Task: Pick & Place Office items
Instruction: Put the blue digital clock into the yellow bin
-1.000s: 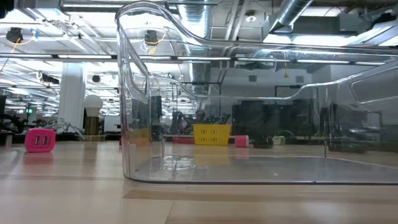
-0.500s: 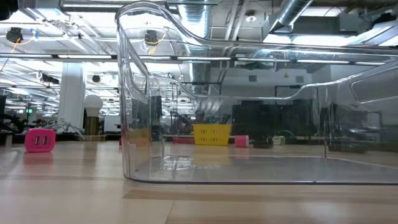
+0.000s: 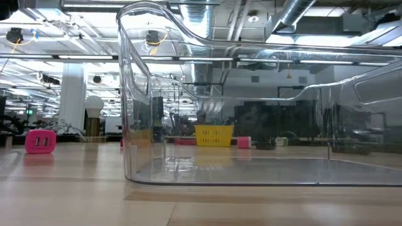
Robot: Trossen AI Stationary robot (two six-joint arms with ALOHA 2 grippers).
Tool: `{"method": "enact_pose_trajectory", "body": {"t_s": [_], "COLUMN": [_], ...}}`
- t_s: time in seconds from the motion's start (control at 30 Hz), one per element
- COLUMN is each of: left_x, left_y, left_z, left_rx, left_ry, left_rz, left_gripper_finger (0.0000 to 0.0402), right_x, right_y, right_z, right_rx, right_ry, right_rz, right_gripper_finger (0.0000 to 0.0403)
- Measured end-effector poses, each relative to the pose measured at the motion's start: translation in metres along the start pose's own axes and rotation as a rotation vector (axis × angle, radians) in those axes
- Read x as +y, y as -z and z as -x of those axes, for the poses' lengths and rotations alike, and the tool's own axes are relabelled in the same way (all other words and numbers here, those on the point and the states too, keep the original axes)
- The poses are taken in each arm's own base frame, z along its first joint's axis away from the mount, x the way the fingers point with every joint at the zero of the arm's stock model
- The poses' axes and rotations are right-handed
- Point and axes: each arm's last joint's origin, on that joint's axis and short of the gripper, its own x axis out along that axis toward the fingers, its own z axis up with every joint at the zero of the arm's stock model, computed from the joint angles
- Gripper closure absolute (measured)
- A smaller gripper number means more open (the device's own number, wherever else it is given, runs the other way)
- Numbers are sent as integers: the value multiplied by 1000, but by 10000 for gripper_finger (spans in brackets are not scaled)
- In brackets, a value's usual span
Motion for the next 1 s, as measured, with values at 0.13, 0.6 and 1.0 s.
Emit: {"method": "enact_pose_trajectory", "body": {"t_s": [0.13,0.6,1.0], "left_x": [0,3,3], "left_y": [0,0,0], "left_z": [0,0,0], "left_rx": [0,23,26], "left_ry": [-1,-71,-77], "left_rz": [-1,-13,9], "left_gripper_finger": [311,311,311], "right_x": [-9,-48,-70], "right_y": [-4,-5,11], "right_z": [5,49,-15], "right_rx": [1,-123,-23], "right_ry": [23,-280,-309], "right_rz": [29,-60,-64], "right_gripper_finger": [112,112,112]}}
